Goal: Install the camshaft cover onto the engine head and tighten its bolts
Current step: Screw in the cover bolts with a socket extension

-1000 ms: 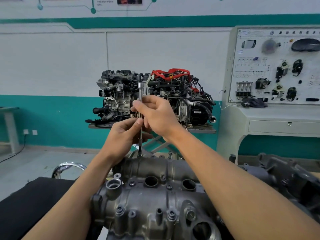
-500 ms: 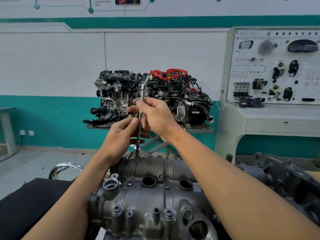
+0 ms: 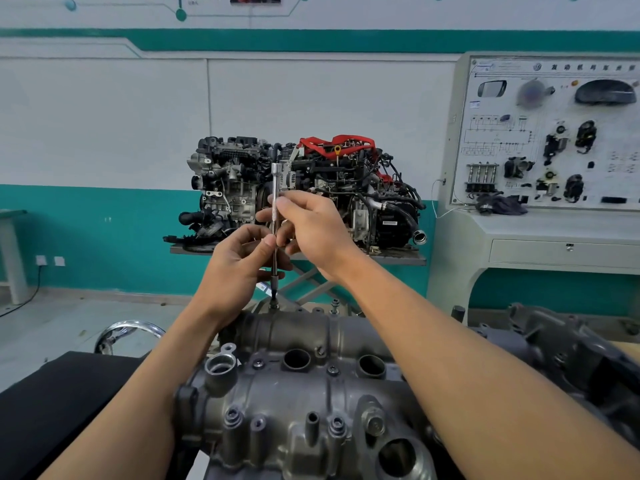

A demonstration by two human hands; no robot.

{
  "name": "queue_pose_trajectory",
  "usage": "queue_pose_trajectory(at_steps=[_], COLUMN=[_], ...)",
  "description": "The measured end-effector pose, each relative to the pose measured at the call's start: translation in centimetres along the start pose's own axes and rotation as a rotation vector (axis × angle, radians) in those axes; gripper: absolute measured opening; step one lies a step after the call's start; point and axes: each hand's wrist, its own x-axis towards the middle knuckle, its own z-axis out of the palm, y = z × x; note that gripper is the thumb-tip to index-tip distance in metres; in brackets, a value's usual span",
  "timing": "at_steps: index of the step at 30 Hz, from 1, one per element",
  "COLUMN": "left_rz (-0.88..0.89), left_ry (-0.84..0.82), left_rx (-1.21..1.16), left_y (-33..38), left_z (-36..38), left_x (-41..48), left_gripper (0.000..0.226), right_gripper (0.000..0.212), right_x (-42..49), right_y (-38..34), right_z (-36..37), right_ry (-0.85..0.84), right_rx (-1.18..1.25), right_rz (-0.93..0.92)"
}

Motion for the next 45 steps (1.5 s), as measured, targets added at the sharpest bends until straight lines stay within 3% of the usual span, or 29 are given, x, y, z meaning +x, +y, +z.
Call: queue_pose_trajectory(at_steps=[5, 8, 11, 14, 19, 25, 28, 31, 37, 42, 45], left_rz=[-0.028, -0.014, 0.020, 0.029, -0.008, -0.034, -0.011, -0.006, -0.055, -0.044, -0.022], left_ry=[-0.022, -0.040, 0.006, 0.016, -0.011, -0.011, 0.001, 0.006, -0.036, 0.005, 0.067], left_rx=[0.018, 0.048, 0.062, 0.062, 0.071, 0.063, 0.089, 0.111, 0.035, 0.069, 0.057], left_y=[0.29, 0.68, 0.69, 0.40, 0.06, 0.45, 0.48, 0.38, 0.18, 0.50, 0.45], left_z=[0.28, 0.52, 0.53, 0.26, 0.13, 0.44, 0.42, 0.24, 0.20, 0.32, 0.14], left_x=[-0.09, -0.25, -0.32, -0.35, -0.07, -0.20, -0.32, -0.21, 0.03, -0.24, -0.35], left_gripper=[0.028, 0.024, 0.019, 0.017, 0.028, 0.027, 0.038, 0.032, 0.022, 0.029, 0.030], right_gripper=[0.020, 0.011, 0.021, 0.014, 0.019, 0.009, 0.015, 0.016, 0.020, 0.010, 0.015], right_x=[0.14, 0.18, 0.28, 0.25, 0.44, 0.24, 0.25, 0.34, 0.27, 0.28, 0.33], right_y=[0.33, 0.58, 0.92, 0.79, 0.57, 0.61, 0.70, 0.70, 0.14, 0.39, 0.52], right_z=[-0.03, -0.27, -0.63, -0.36, -0.24, -0.51, -0.72, -0.64, -0.52, -0.80, -0.93], right_ry=[-0.013, 0.041, 0.101, 0.027, -0.046, 0.010, 0.073, 0.091, -0.042, 0.027, 0.071], right_rx=[-0.051, -0.048, -0.110, -0.049, 0.022, -0.030, -0.084, -0.139, -0.031, -0.086, -0.103], right_rz=[-0.031, -0.080, -0.102, -0.080, -0.011, -0.084, -0.108, -0.114, -0.067, -0.127, -0.136])
